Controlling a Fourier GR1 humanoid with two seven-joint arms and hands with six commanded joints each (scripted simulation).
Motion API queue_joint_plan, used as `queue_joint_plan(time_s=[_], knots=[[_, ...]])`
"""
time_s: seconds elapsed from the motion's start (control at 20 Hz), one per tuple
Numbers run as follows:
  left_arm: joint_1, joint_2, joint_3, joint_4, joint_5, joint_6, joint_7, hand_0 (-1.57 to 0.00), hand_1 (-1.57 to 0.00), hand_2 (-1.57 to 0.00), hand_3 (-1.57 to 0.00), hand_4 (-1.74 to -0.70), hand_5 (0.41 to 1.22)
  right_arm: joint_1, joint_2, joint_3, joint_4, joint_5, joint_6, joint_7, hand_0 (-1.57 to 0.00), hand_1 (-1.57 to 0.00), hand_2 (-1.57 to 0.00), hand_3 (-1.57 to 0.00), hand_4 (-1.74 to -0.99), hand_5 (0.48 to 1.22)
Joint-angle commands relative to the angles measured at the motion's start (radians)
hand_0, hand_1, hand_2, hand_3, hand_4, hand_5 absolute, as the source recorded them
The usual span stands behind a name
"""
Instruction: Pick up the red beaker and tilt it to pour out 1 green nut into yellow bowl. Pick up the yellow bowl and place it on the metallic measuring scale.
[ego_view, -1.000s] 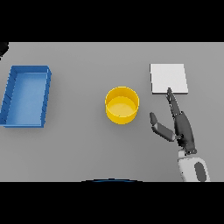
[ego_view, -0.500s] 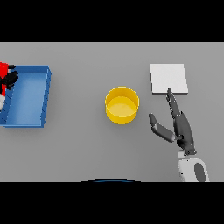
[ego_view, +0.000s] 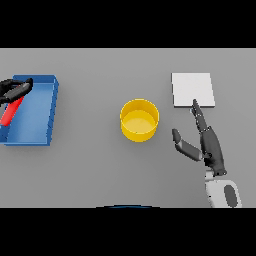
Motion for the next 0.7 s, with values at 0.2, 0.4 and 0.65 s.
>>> queue_joint_plan(time_s=[0.2, 0.4, 0.65], knots=[[-0.031, -0.050, -0.033, 0.069, -0.065, 0.020, -0.024, -0.17, -0.15, -0.14, -0.12, -0.72, 0.647, -0.003, 0.005, 0.005, 0.007, 0.010, -0.004, 0.017, 0.00, 0.00, 0.00, 0.00, -1.164, 0.688], [-0.033, -0.057, -0.026, 0.082, -0.088, 0.072, -0.051, -0.07, -0.06, -0.06, -0.05, -0.71, 0.658, 0.005, 0.011, 0.022, -0.003, 0.052, -0.027, 0.047, 0.00, 0.00, 0.00, 0.00, -1.175, 0.672], [-0.019, -0.049, -0.012, 0.048, -0.085, 0.102, -0.102, -0.02, -0.02, -0.02, -0.01, -0.71, 0.689, -0.048, -0.089, 0.088, -0.011, 0.141, 0.062, 0.024, 0.00, 0.00, 0.00, 0.00, -1.153, 0.728]])
